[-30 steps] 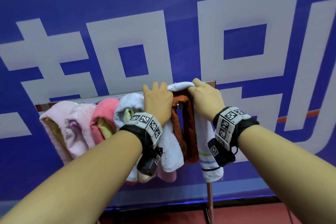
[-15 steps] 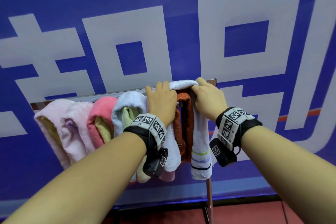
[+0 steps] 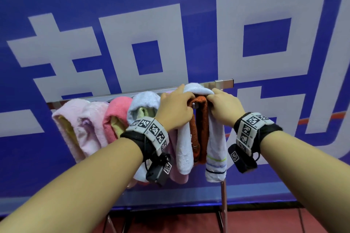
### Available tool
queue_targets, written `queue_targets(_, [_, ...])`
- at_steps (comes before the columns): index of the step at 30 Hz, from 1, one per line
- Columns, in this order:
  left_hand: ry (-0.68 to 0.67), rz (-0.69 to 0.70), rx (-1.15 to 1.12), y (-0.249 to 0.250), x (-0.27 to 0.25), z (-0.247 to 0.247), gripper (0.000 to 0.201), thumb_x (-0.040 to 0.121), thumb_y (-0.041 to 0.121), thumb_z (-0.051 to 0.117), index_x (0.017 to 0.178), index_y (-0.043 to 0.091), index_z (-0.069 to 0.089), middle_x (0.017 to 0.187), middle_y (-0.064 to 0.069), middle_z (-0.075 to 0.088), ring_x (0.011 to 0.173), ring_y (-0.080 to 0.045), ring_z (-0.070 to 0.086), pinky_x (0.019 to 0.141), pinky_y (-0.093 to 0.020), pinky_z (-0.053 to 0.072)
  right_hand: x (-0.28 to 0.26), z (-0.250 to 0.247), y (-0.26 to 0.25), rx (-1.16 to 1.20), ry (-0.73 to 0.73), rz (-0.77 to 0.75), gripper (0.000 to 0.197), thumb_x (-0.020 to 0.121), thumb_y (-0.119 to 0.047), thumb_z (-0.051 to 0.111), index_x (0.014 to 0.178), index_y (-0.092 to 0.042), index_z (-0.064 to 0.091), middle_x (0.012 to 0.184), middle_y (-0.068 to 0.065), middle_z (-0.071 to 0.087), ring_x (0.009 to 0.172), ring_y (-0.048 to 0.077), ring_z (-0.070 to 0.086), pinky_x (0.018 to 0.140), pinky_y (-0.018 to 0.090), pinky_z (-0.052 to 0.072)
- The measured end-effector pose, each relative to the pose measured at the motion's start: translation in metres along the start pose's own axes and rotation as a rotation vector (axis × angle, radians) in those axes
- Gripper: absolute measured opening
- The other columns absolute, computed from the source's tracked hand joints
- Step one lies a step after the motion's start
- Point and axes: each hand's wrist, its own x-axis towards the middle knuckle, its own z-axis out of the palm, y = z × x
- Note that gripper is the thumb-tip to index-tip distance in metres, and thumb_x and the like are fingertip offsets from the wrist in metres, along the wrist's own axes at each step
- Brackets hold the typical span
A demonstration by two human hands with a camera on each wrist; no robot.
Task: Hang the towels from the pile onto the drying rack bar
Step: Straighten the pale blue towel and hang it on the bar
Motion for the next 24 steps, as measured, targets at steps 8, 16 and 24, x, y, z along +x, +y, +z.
queue_targets(8, [0.15, -0.093, 0.058, -0.01, -0.008, -0.002, 0.035, 0.079, 0.039, 0.061, 0.107, 0.024, 0.047, 0.094, 0.008, 0.059, 0.095, -0.02, 0.051, 0.086, -0.042, 0.038, -0.007, -0.01, -0.007, 0.034, -0.026, 0.018, 0.022, 0.094, -0.024, 0.045, 0.101, -0.018, 0.065, 0.101, 0.002, 0.051, 0.083, 0.025, 0.055, 0.063, 0.032, 0.043])
queue_targets(16, [0.111, -0.112, 0.322, 0.003, -0.027, 0.004, 0.023, 0.09, 0.041, 0.055, 0.09, 0.018, 0.06, 0.093, -0.006, 0.063, 0.093, -0.031, 0.06, 0.066, -0.036, 0.037, -0.018, -0.012, -0.014, -0.012, 0.003, 0.077, 0.018, 0.092, -0.026, 0.047, 0.089, -0.02, 0.063, 0.088, 0.002, 0.046, 0.069, 0.023, 0.051, 0.055, 0.03, 0.038])
queue_targets(24, [-0.062, -0.336, 0.134, 0.007, -0.054, 0.035, 0.039, 0.087, 0.051, 0.057, 0.1, 0.014, 0.066, 0.107, -0.01, 0.066, 0.102, -0.035, 0.062, 0.078, -0.039, 0.049, -0.04, 0.0, -0.04, 0.201, -0.206, 0.216, 0.027, 0.083, -0.045, 0.059, 0.071, -0.021, 0.064, 0.075, -0.002, 0.062, 0.07, 0.02, 0.058, 0.058, 0.028, 0.04])
